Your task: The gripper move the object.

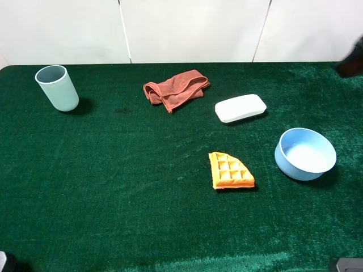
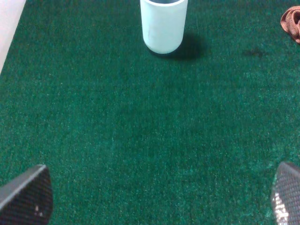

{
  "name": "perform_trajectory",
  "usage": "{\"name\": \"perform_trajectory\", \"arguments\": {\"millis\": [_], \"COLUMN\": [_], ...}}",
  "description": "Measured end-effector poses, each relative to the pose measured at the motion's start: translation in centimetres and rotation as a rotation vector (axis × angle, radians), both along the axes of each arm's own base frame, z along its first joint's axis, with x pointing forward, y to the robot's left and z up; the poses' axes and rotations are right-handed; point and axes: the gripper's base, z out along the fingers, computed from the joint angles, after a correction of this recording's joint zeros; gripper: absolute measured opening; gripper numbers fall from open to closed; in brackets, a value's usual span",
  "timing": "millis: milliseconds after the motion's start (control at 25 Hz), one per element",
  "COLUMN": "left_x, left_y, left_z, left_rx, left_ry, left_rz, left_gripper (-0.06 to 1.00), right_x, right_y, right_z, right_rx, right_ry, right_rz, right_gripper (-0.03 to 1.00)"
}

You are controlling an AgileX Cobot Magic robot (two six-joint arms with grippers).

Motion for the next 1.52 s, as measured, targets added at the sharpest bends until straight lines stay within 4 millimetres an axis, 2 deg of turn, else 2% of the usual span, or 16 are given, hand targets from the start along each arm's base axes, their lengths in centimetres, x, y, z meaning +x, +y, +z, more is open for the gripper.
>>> {"name": "perform_trajectory", "arguments": {"millis": [280,640,1080,1520], "left_x": [0.0,0.0,0.0,0.0], "left_y": [0.0,0.0,0.0,0.0], "left_z": [0.0,0.0,0.0,0.0], "left_rx": [0.0,0.0,0.0,0.0], "left_ry": [0.0,0.0,0.0,-0.001], "left_rz": [0.0,0.0,0.0,0.0], "left_gripper": [0.93,0.93,0.93,0.93], "right_x": [5.1,8.4,12.9,14.8], "right_y": [2.3,3.1,4.8,7.5], "right_z": [-1.8,-6.3,-10.5,-14.1], "right_rx": [-0.14,-0.282,-0.243,-0.276], "right_ry": [0.083,0.173,0.244,0.27], "right_rz": [0.243,0.522,0.568,0.708], "right_gripper": [0.69,0.69,0.69,0.69]}}
